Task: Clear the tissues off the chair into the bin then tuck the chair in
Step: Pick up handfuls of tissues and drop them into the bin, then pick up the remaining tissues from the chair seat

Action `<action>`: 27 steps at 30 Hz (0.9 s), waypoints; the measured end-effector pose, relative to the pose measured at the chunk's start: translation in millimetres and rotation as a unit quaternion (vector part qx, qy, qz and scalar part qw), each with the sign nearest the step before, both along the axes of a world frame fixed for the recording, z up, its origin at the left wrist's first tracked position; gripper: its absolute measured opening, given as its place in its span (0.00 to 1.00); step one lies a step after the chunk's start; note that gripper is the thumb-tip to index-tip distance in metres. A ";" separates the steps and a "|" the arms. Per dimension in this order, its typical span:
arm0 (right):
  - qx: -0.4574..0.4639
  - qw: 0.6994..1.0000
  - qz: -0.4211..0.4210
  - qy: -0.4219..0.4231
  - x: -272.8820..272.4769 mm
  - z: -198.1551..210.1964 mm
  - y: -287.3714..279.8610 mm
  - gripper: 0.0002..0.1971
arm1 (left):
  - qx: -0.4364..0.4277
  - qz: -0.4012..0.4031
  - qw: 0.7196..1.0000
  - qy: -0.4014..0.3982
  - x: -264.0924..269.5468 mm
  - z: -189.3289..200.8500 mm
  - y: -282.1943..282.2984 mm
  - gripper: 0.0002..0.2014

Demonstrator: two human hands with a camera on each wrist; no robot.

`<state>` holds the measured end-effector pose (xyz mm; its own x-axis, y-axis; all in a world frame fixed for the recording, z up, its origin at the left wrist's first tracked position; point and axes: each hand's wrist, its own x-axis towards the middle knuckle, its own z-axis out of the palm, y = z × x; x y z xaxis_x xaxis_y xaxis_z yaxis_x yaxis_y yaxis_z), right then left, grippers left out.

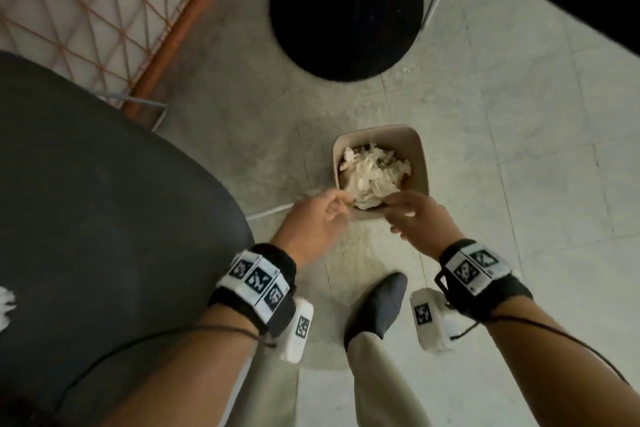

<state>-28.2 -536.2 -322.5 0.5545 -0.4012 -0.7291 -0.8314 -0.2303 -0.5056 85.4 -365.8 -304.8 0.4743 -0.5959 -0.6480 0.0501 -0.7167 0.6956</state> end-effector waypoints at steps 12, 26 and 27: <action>0.060 0.981 0.171 -0.069 46.6 150.8 138.7 0.10 | 0.006 0.248 0.969 -0.011 -2.7 147.1 213.3 0.14; 0.053 0.890 0.427 -0.150 205.1 196.8 339.2 0.06 | 0.098 0.558 0.821 -0.074 36.7 173.9 403.0 0.15; 0.050 0.882 0.443 -0.152 215.4 190.9 354.9 0.05 | 0.119 0.579 0.804 -0.071 41.9 171.4 410.7 0.15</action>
<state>187.2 -181.3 -131.6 0.7946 0.3454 -0.4993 -0.1694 -0.6637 -0.7286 127.3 45.0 -133.4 0.7007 0.4306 -0.5688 0.7114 -0.3615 0.6027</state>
